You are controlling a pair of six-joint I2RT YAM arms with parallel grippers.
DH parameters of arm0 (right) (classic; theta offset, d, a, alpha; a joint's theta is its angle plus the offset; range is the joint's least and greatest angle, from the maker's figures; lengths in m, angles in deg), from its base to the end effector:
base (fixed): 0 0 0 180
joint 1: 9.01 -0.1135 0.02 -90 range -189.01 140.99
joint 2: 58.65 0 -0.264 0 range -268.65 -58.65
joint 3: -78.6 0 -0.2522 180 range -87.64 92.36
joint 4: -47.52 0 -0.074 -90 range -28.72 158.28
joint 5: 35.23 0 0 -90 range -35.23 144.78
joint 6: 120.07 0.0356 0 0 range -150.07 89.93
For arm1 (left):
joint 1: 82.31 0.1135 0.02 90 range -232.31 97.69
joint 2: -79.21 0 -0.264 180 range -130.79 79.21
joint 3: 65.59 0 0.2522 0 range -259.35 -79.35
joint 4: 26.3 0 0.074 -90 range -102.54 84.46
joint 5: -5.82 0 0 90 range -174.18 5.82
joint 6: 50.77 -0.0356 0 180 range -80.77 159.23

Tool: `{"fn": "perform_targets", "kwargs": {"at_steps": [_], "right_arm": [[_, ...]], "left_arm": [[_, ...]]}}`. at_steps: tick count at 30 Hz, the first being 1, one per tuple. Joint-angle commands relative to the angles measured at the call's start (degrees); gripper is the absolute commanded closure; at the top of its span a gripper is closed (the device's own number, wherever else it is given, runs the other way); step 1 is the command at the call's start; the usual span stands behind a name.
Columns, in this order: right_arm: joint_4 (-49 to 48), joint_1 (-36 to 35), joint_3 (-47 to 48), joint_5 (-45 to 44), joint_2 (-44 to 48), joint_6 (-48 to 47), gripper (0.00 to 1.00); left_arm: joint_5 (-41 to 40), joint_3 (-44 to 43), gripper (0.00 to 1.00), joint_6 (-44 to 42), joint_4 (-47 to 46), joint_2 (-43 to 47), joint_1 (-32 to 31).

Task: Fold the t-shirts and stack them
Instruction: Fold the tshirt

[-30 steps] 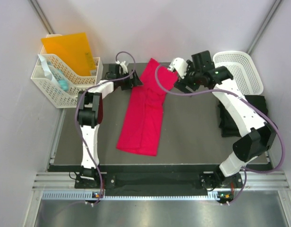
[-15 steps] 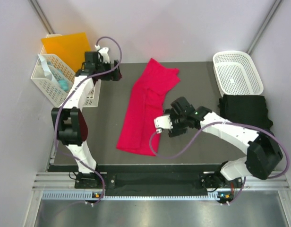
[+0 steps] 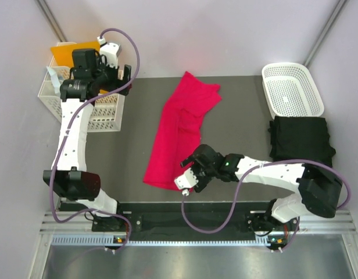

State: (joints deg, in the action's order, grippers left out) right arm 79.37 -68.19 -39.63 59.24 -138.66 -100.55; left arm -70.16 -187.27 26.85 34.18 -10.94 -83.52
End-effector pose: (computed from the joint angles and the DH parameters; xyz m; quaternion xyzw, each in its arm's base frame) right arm 0.1431 0.2453 0.2106 -0.8557 0.3874 0.0029 0.3430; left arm 0.3304 -0.0156 0.4568 0.1627 0.8416 -0.0556 0.5120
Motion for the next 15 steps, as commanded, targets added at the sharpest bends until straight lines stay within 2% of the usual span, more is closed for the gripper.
{"fn": "perform_targets", "kwargs": {"at_steps": [1, 6, 15], "right_arm": [[-3.8, -3.2, -0.8, 2.5, -2.3, 1.0, 0.18], [-1.4, -3.8, -0.1, 2.3, -4.4, 2.8, 0.19], [0.9, -4.7, 0.4, 4.4, -6.8, 5.7, 0.21]], "left_arm": [[-0.9, -4.9, 0.01, -4.3, 4.5, -0.6, 0.5], [-0.2, -10.4, 0.01, -3.3, 5.4, -2.8, 0.6], [0.0, -12.3, 0.01, -2.7, 2.6, -3.9, 0.8]]}}
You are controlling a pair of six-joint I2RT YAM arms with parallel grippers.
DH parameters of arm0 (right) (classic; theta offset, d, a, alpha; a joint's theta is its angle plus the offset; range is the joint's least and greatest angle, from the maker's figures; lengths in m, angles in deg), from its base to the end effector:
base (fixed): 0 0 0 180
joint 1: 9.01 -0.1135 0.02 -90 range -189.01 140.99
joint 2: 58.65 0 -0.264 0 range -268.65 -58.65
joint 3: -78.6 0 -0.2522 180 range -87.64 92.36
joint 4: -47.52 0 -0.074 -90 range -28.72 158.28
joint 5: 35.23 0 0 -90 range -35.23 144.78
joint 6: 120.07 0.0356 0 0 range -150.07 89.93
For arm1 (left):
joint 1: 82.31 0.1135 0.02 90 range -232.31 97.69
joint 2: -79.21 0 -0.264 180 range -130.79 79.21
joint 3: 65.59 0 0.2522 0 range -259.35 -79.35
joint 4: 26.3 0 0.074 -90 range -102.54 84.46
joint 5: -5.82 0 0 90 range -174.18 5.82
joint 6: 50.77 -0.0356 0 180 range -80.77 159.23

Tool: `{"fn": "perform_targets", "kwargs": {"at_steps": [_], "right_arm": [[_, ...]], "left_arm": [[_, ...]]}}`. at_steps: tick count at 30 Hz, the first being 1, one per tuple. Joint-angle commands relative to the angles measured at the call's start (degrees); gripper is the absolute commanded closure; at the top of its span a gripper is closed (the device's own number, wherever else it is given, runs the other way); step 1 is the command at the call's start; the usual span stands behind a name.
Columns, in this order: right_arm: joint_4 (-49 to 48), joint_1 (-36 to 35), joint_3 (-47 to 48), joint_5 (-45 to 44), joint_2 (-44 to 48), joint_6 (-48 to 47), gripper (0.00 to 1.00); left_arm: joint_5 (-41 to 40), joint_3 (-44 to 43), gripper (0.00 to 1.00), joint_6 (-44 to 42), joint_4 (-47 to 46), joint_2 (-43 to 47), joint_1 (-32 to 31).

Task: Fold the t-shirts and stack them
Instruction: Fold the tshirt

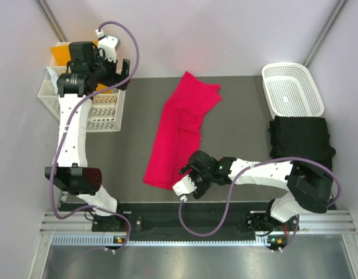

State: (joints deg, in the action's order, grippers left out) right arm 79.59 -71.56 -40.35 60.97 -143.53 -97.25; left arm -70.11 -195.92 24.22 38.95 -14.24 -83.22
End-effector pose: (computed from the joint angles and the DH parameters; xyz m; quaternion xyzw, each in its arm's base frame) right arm 0.1296 0.2578 0.1840 -0.8710 0.3911 0.0398 0.2946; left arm 0.3329 -0.0139 0.4768 0.1802 0.8355 -0.0420 0.5175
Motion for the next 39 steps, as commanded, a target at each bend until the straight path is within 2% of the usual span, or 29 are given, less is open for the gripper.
{"fn": "perform_targets", "kwargs": {"at_steps": [1, 6, 14, 17, 18, 20, 21, 24, 33, 39], "right_arm": [[0.8, -1.4, 1.4, 2.9, -2.4, 2.6, 0.22], [-0.5, -2.3, 2.8, 4.0, -5.3, 4.3, 0.25], [-2.5, -3.5, 4.5, 3.9, -8.6, 5.7, 0.31], [-2.0, -3.8, 5.1, 4.1, -9.2, 5.9, 0.44], [-2.0, -4.0, 5.4, 4.0, -9.4, 6.1, 0.58], [-0.9, -4.1, 5.8, 4.1, -9.3, 6.5, 0.73], [0.4, -4.1, 6.1, 4.4, -9.1, 7.1, 0.85], [3.2, -4.6, 6.0, 5.2, -7.8, 8.3, 1.0], [10.1, -6.2, 1.8, 8.6, 0.4, 12.5, 1.0], [10.7, -9.2, -3.2, 7.7, 5.9, 16.9, 1.0]], "left_arm": [[-0.1, -4.9, 0.01, 0.0, -2.3, -1.0, 0.5], [0.3, -8.2, 0.01, 0.7, -1.7, -2.6, 0.5], [1.3, -5.0, 0.01, 2.4, -3.3, -1.1, 0.5], [1.3, -4.8, 0.01, 2.3, -3.6, -0.9, 1.9], [1.3, -4.8, 0.01, 2.2, -3.8, -1.0, 2.0], [1.1, -4.9, 0.01, 1.8, -4.0, -0.9, 2.2], [1.0, -4.9, 0.01, 1.8, -4.3, -0.9, 2.3], [0.8, -5.2, 0.01, 1.4, -4.5, -1.1, 2.7], [1.1, -9.1, 0.01, 1.7, -3.9, -3.7, 2.8], [2.2, -10.2, 0.01, 3.0, -4.0, -4.5, 2.8]]}}
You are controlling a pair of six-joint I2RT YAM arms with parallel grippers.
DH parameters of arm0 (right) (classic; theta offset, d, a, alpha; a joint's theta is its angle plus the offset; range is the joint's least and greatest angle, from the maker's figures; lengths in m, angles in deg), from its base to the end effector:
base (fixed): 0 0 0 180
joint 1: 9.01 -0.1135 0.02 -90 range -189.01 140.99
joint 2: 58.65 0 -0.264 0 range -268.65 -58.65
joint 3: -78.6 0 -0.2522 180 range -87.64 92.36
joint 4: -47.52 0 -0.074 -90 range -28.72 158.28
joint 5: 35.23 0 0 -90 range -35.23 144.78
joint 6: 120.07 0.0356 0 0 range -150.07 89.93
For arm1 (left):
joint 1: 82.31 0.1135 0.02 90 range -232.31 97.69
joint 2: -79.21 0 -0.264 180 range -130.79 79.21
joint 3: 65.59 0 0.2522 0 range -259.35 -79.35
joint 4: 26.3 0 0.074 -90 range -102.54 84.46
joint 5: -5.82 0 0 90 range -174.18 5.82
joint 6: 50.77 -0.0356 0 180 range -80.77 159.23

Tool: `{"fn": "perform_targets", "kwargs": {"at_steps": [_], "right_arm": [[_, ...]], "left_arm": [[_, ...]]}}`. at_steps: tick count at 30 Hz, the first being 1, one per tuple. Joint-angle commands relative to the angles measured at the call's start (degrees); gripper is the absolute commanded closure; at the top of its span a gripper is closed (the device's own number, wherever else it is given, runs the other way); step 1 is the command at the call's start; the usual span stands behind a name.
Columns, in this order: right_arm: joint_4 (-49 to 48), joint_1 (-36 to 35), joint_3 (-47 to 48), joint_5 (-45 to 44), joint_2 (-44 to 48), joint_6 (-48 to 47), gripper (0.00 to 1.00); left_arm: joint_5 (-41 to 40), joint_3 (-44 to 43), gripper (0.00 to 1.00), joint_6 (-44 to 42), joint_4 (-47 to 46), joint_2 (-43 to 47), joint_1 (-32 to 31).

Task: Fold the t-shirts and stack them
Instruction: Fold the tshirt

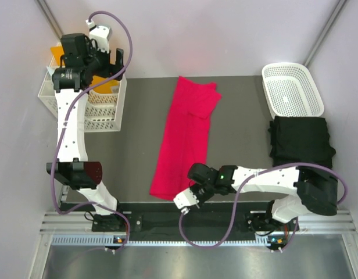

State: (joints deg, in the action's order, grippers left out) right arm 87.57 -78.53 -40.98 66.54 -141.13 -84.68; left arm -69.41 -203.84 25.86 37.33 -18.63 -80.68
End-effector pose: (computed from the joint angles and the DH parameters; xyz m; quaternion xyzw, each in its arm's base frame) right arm 0.0877 0.2556 0.1843 -0.8645 0.4304 0.1298 0.2248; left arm 0.3478 0.0008 0.4958 0.1550 0.8164 -0.0352 0.5551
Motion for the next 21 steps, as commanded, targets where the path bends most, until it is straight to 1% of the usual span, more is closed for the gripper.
{"fn": "perform_targets", "kwargs": {"at_steps": [1, 5, 7, 8, 10, 11, 13, 14, 16, 17, 19, 21], "right_arm": [[2.9, -2.3, -3.1, 2.1, 3.9, 4.9, 1.0], [4.1, -2.7, -6.9, 2.2, 6.6, 5.8, 0.99], [5.0, -2.9, -7.7, 1.9, 6.9, 5.0, 0.81], [6.4, -2.9, -8.1, 1.9, 7.1, 3.8, 0.64], [7.5, -2.9, -7.7, 1.7, 7.2, 3.0, 0.53], [8.5, -2.9, -6.4, 1.4, 7.7, 2.8, 0.44], [9.8, -2.9, -4.0, 1.8, 8.1, 2.9, 0.36], [10.5, -2.9, -1.1, 2.5, 8.2, 3.7, 0.3], [11.5, -2.9, 2.5, 3.5, 7.4, 4.9, 0.29], [12.1, -2.9, 6.3, 4.7, 5.8, 6.8, 0.27], [12.5, -2.9, 11.1, 6.0, 3.6, 9.0, 0.27], [10.7, -3.1, 12.9, 6.5, 0.8, 12.9, 0.28]], "left_arm": [[1.5, -2.3, 0.01, 1.9, -2.5, -0.1, 0.2], [2.2, -2.3, 0.01, 3.0, -2.8, 0.1, 0.3], [2.4, -2.3, 0.01, 3.3, -2.9, 0.3, 0.2], [2.4, -2.2, 0.01, 3.3, -2.8, 0.4, 0.3], [2.5, -2.2, 0.01, 3.3, -2.7, 0.7, 0.3], [2.5, -1.5, 0.01, 3.1, -2.7, 0.9, 0.3], [2.0, 0.0, 0.01, 2.5, -3.0, 1.9, 0.2], [1.9, 1.9, 0.01, 2.4, -3.2, 2.2, 0.3], [1.8, 4.2, 0.01, 2.1, -4.5, 3.8, 0.3], [1.8, 6.6, 0.01, 2.1, -4.9, 4.3, 0.3], [1.7, 8.3, 0.01, 1.8, -5.6, 5.4, 0.3], [1.1, 9.6, 0.01, 1.5, -6.1, 5.6, 0.2]]}}
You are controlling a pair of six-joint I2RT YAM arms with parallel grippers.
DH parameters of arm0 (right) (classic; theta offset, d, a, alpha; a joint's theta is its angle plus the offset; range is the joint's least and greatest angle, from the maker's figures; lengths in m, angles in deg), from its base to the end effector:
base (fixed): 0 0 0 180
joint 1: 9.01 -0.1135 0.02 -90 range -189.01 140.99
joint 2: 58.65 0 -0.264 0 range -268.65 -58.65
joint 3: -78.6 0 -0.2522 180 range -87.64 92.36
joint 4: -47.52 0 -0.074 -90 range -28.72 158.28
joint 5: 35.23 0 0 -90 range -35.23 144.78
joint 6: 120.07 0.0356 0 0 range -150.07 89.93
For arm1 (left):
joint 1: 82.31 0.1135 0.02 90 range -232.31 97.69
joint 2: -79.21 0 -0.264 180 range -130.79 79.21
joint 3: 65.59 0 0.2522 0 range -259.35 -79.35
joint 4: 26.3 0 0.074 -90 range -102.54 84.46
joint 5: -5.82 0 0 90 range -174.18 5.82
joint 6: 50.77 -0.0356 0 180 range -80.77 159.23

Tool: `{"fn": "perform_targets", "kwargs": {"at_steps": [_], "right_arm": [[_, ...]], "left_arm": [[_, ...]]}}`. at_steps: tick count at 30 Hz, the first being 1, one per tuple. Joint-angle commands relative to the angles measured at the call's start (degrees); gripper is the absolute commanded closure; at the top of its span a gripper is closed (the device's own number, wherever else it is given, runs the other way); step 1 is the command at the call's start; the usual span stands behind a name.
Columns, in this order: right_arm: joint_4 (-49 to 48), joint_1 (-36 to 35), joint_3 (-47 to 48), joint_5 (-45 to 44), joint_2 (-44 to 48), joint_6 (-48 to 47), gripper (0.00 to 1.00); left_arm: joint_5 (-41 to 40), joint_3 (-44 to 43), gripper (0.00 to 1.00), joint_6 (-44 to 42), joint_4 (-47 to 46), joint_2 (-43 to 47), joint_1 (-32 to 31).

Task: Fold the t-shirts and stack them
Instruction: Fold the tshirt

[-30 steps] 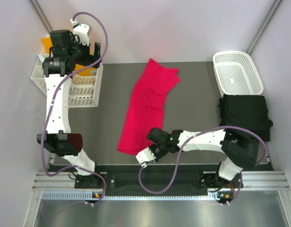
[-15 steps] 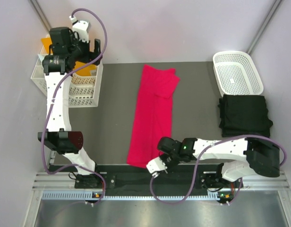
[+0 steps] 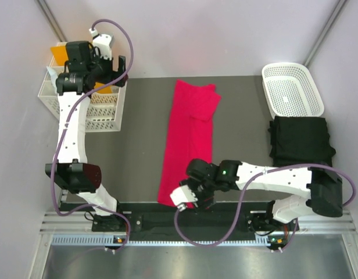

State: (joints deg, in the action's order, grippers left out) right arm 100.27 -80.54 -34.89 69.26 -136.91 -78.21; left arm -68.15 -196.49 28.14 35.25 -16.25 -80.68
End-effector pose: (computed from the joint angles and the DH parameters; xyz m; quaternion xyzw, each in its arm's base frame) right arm 0.0739 0.2493 0.2227 -0.8505 0.4621 0.1648 0.1895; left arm 0.3479 0.0001 0.4749 0.1428 0.8313 -0.0595 0.5338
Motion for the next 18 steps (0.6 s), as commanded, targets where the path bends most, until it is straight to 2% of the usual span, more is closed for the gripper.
{"fn": "perform_targets", "kwargs": {"at_steps": [1, 10, 18], "right_arm": [[-3.0, -1.5, 7.4, 3.5, -4.0, 7.8, 0.28], [-20.2, -3.5, 3.7, -11.3, -12.1, 21.3, 0.3], [-25.0, -4.4, 1.1, -14.2, -13.9, 25.1, 0.3]], "left_arm": [[-0.3, 2.4, 0.01, -1.1, -4.2, 3.4, 0.3], [-2.1, 2.6, 0.01, -1.5, -4.6, 3.6, 0.3], [-2.5, 4.6, 0.01, -1.5, -5.3, 4.2, 0.3]]}}
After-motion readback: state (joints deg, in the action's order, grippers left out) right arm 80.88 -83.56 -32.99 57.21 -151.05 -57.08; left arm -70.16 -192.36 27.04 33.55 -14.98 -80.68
